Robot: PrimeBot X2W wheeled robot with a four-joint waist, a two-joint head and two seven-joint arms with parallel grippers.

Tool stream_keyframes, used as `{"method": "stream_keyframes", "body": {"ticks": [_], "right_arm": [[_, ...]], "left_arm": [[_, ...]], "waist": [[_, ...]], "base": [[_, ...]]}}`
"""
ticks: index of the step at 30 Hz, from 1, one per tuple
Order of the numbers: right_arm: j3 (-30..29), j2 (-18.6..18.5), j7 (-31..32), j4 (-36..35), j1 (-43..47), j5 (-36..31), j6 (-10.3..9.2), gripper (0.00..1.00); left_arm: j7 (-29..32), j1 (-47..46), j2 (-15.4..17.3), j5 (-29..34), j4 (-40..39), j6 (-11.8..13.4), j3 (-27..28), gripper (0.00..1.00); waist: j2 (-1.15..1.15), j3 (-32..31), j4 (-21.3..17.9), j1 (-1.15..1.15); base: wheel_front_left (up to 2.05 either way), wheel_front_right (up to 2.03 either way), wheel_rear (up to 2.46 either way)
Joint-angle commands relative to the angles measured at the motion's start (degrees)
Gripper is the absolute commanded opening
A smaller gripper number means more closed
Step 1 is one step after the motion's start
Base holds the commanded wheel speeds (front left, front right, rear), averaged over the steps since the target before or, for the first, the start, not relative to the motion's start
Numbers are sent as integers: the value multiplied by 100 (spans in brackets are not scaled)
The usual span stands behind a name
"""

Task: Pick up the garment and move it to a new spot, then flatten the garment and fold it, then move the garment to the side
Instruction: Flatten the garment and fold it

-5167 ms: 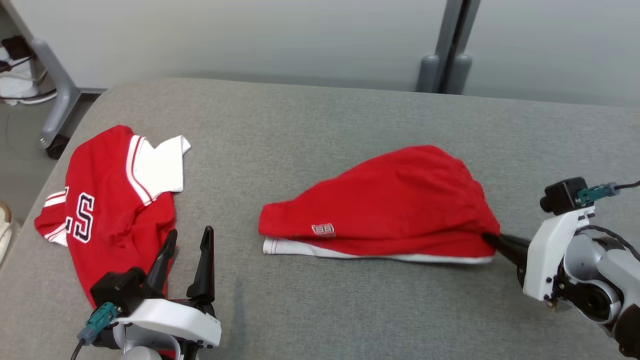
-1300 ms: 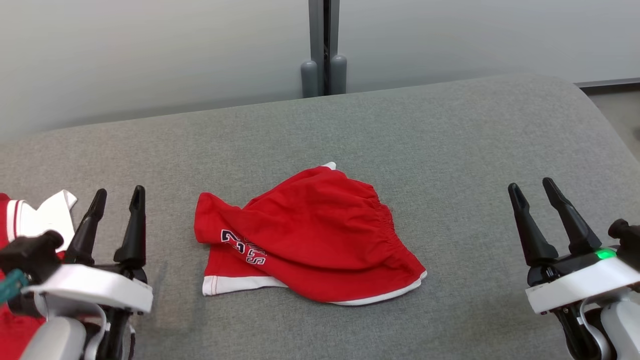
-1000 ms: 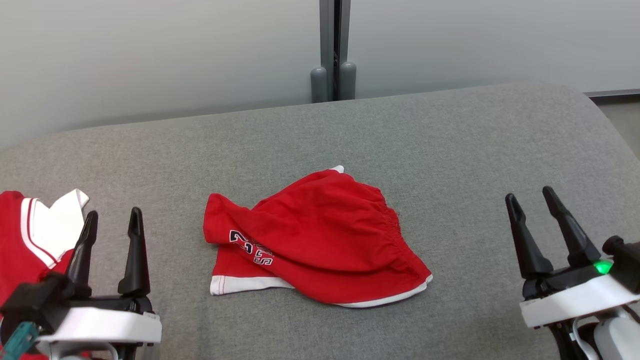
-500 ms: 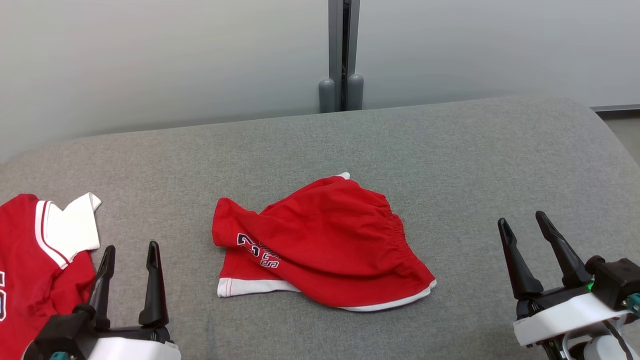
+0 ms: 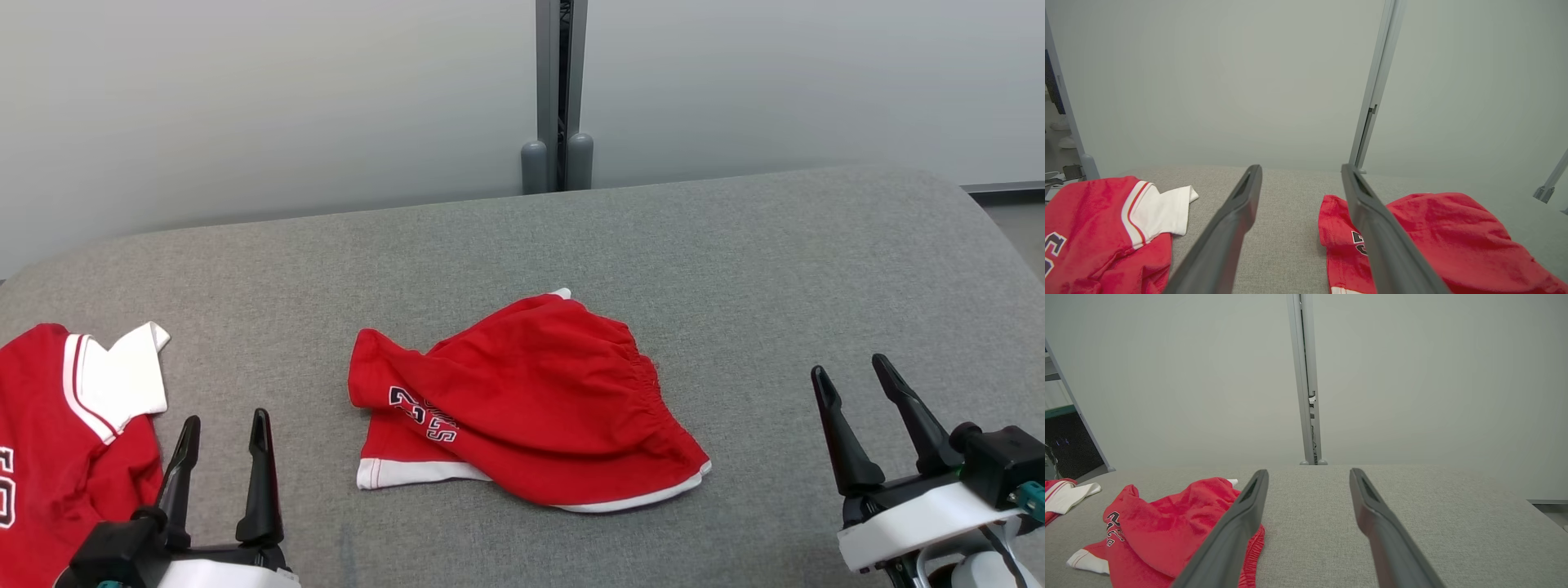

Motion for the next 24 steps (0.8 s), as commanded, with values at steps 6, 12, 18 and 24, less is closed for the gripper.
{"method": "stream_keyframes", "body": {"ticks": [6, 12, 18, 24], "right_arm": [[64, -68, -27, 62, -24, 59, 3, 100], [466, -159, 212, 354, -74, 258, 2, 100], [1222, -383, 784, 769, -332, 666, 3, 100], [1937, -595, 1339, 1203, -755, 1137, 3, 100]], "left_arm": [[-28, -61, -31, 68, 85, -141, 89, 100], [171, -107, -35, -25, 373, -257, -23, 100], [814, -278, -32, -212, 772, -435, -237, 100], [1800, -579, 39, -337, 1184, -549, -522, 100]], "waist": [[0, 5, 6, 0], [0, -4, 10, 0], [0, 4, 22, 0], [0, 141, 103, 0]], "base": [[0, 0, 0], [0, 0, 0], [0, 0, 0], [0, 0, 0]]}}
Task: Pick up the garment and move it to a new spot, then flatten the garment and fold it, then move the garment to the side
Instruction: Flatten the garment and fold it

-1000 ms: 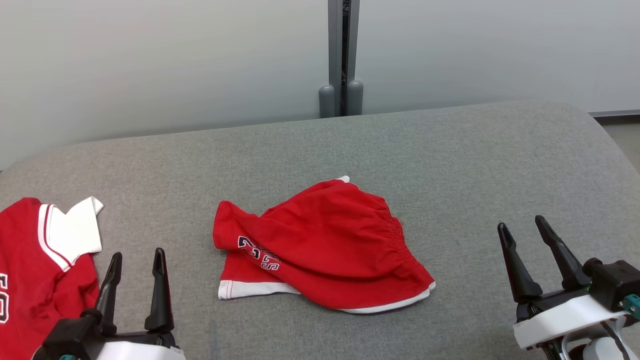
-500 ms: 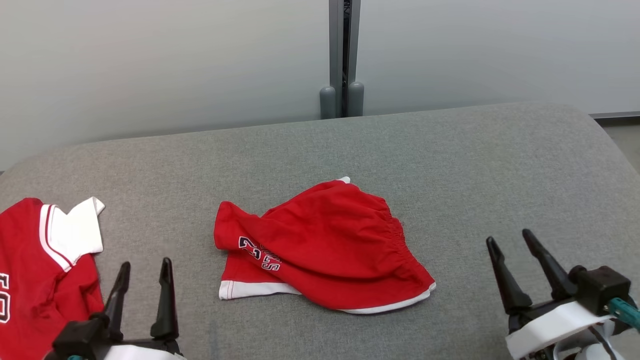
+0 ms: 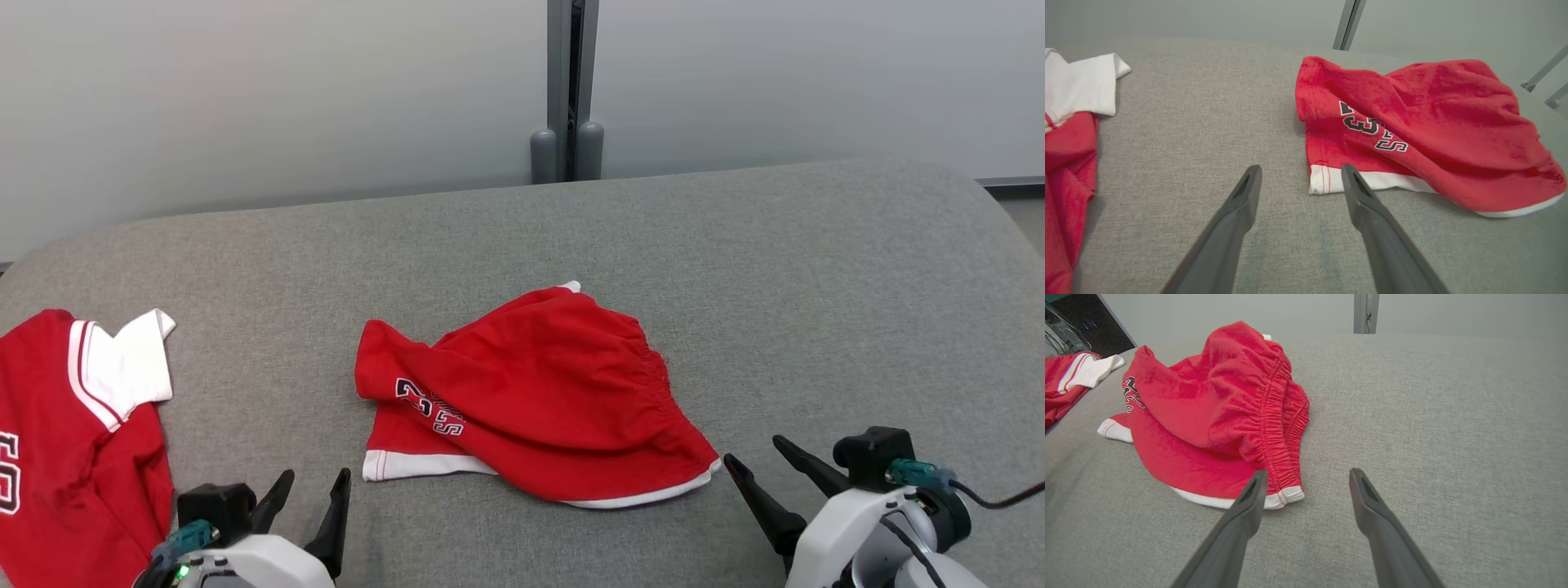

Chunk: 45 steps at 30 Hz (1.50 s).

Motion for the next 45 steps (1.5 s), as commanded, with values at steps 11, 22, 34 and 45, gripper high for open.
{"method": "stream_keyframes", "body": {"ticks": [11, 22, 34, 45], "right_arm": [[927, -131, 557, 566, -881, 737, 4, 100], [1517, -148, 268, 875, -1368, 1162, 4, 100], [2105, -196, -239, 1040, -1613, 1671, 4, 0], [1938, -576, -677, 429, -1277, 2666, 4, 0]], "left_arm": [[501, -841, 76, -209, 855, -355, -205, 100], [558, -1581, -63, -343, 1798, -621, -501, 100], [353, -1756, -83, -649, 2089, -759, -879, 0], [506, -1143, 231, -1217, 830, -762, -909, 0]], "waist": [[0, 430, 69, 0], [0, 734, 71, 0], [0, 700, 55, 0], [0, 241, 163, 0]], "base": [[0, 0, 0], [0, 0, 0], [0, 0, 0], [0, 0, 0]]}}
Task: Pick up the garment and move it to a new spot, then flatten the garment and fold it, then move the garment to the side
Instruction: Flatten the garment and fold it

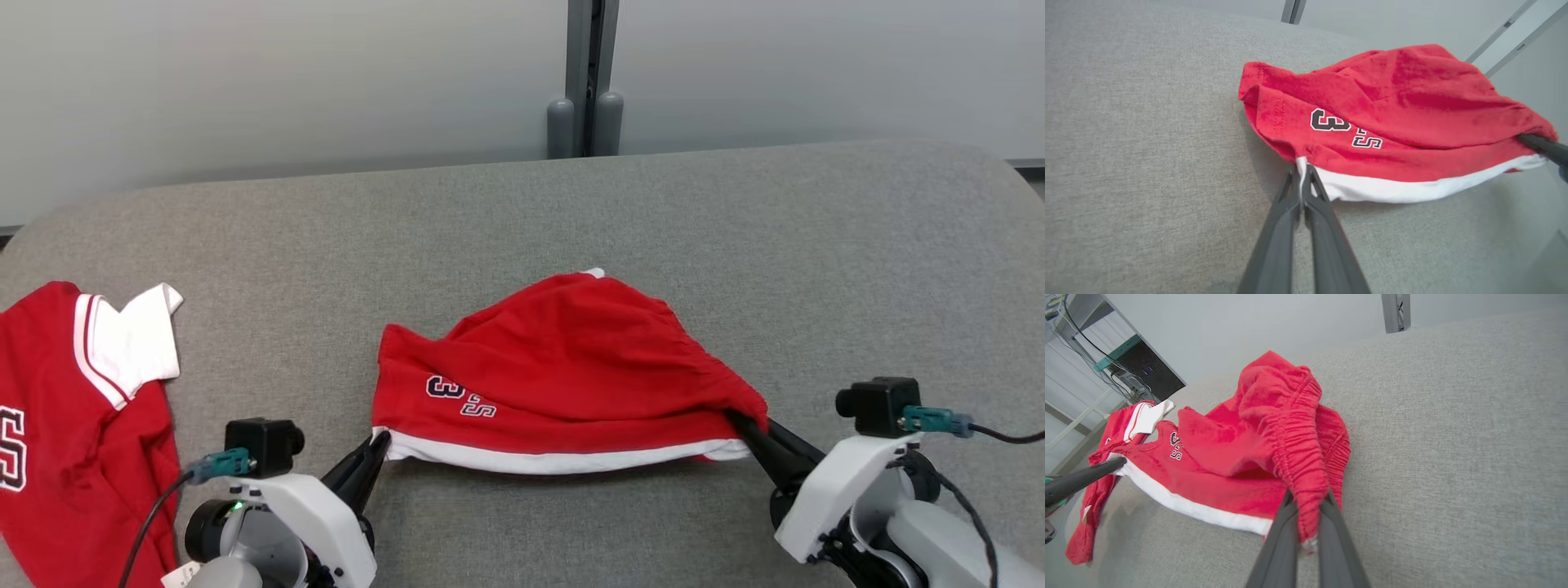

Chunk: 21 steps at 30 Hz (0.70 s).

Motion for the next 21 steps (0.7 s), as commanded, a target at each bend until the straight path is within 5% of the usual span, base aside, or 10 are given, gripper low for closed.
{"method": "stream_keyframes", "body": {"ticks": [1, 12, 21], "right_arm": [[-61, -157, 30, -197, 163, 227, 3, 0], [-491, -945, 221, -1686, 381, 1098, 3, 0], [-514, -852, 643, -1745, -783, 1160, 3, 0]], "left_arm": [[78, 183, 91, -120, -281, -21, 46, 0], [890, 604, 653, -433, -2588, 349, 347, 0], [1493, -880, 1023, -340, -2443, 306, 512, 0]], "waist": [[0, -105, 28, 0], [0, -214, -34, 0], [0, 301, -164, 0]], "base": [[0, 0, 0], [0, 0, 0], [0, 0, 0]]}}
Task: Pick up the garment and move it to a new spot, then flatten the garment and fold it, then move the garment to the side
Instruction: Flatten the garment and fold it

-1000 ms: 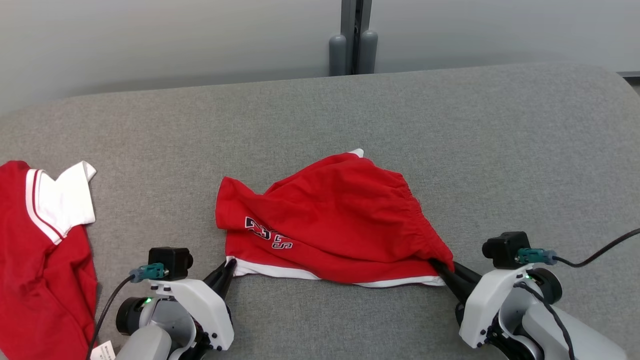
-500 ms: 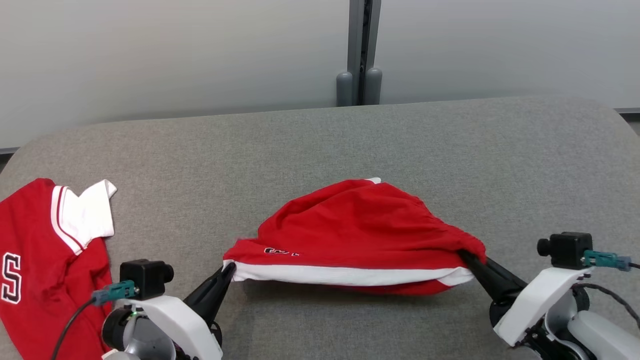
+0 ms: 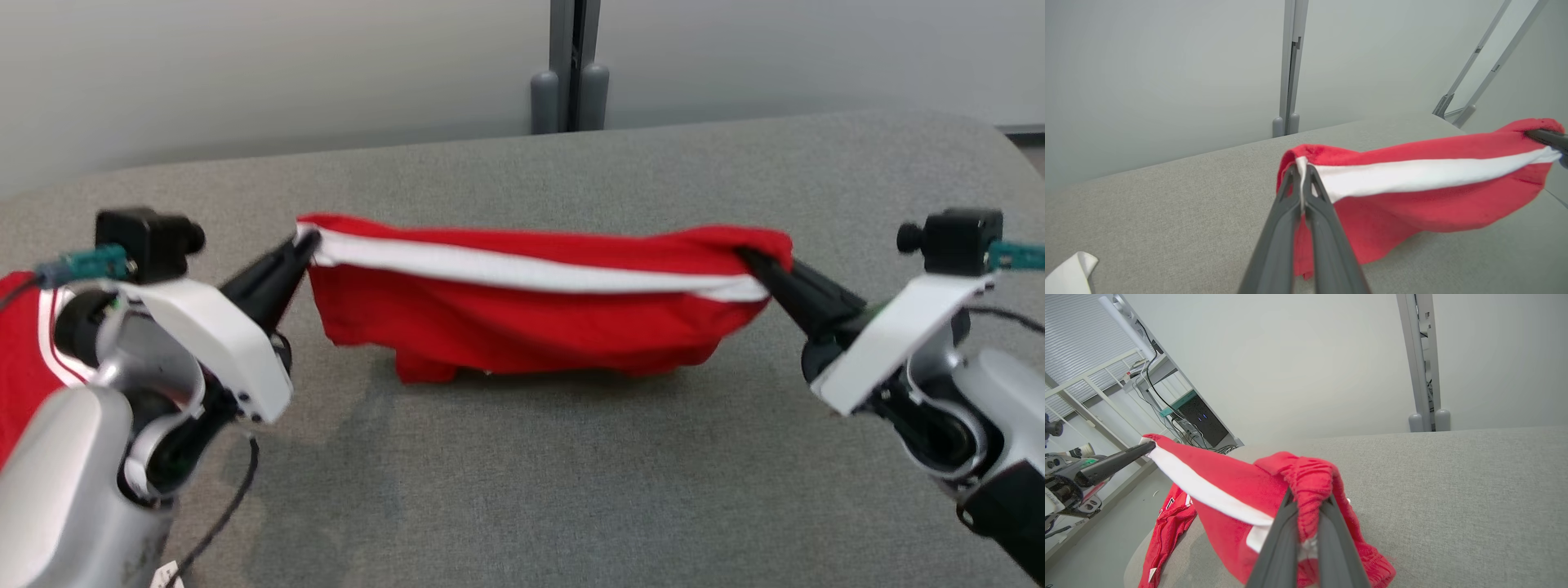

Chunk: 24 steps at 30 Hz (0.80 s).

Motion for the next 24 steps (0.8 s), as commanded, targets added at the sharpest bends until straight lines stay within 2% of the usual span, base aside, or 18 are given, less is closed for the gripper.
{"method": "stream_keyframes", "body": {"ticks": [1, 14, 16, 17, 24], "right_arm": [[-6, 29, 57, 39, -212, 67, 4, 0], [186, 361, 292, 1025, -3497, 405, 4, 0], [144, 474, 179, 1204, -3941, 527, 4, 0], [127, 549, 51, 1419, -4398, 549, 4, 0], [131, 750, -606, 1957, -5566, 617, 2, 0]], "left_arm": [[22, -238, 60, 48, 100, -31, 28, 0], [208, -4044, 62, 459, 2395, -260, -198, 0], [112, -4588, 48, 547, 2702, -280, -222, 0], [-76, -5158, 42, 642, 2975, -279, -205, 0], [-718, -6508, 92, 880, 3930, -288, -149, 0]], "waist": [[0, 264, -67, 0], [0, 1916, -100, 0], [0, 2080, -108, 0], [0, 2245, -120, 0], [0, 2498, -123, 0]], "base": [[0, 0, 0], [0, 0, 0], [0, 0, 0], [0, 0, 0], [0, 0, 0]]}}
